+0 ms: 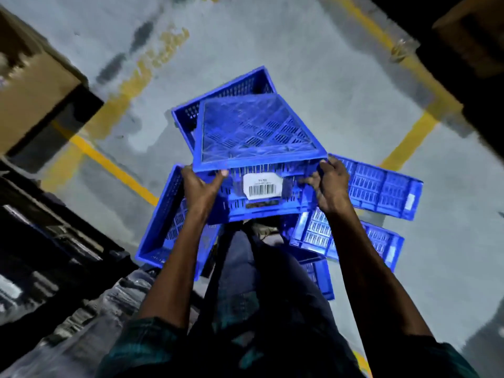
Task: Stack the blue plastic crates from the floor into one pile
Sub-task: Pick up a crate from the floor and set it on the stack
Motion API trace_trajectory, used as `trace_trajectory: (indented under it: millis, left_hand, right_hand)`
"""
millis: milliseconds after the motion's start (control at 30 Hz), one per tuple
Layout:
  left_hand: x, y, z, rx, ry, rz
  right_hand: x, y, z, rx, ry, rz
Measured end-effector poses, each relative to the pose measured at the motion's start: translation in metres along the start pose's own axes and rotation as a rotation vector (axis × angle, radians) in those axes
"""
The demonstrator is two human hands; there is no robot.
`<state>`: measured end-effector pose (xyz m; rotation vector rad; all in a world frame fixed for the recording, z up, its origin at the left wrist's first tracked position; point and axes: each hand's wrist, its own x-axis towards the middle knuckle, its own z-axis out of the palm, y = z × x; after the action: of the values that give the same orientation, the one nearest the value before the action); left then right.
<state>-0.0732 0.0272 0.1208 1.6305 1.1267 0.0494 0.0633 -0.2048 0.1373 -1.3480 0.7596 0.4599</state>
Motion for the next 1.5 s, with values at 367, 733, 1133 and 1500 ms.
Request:
trace_trajectory:
  millis: [367,733,1133,1500]
  left_hand:
    - [-0.047,0.112,0.021,0.207,-0.149,0.442]
    - [-0.094,0.248,0.079,0.397,-0.125,0.648]
    - [-0.121,0.327,0.099,0.417,-0.14,0.831]
    - [-0.198,0.391,0.135,0.435,-0.405,0.985]
  right_hand:
    - [-0.059,-0.079,-0.091,0.134,0.047,-0.093]
    - [-0.127,-0.053,-0.099,-0.315,0.543,-0.372]
    - [-0.172,-0.062,-0.07,-1.202,0.353,-1.039]
    - [-0.185,-0.113,-0.097,-0.795,0.84,-1.116]
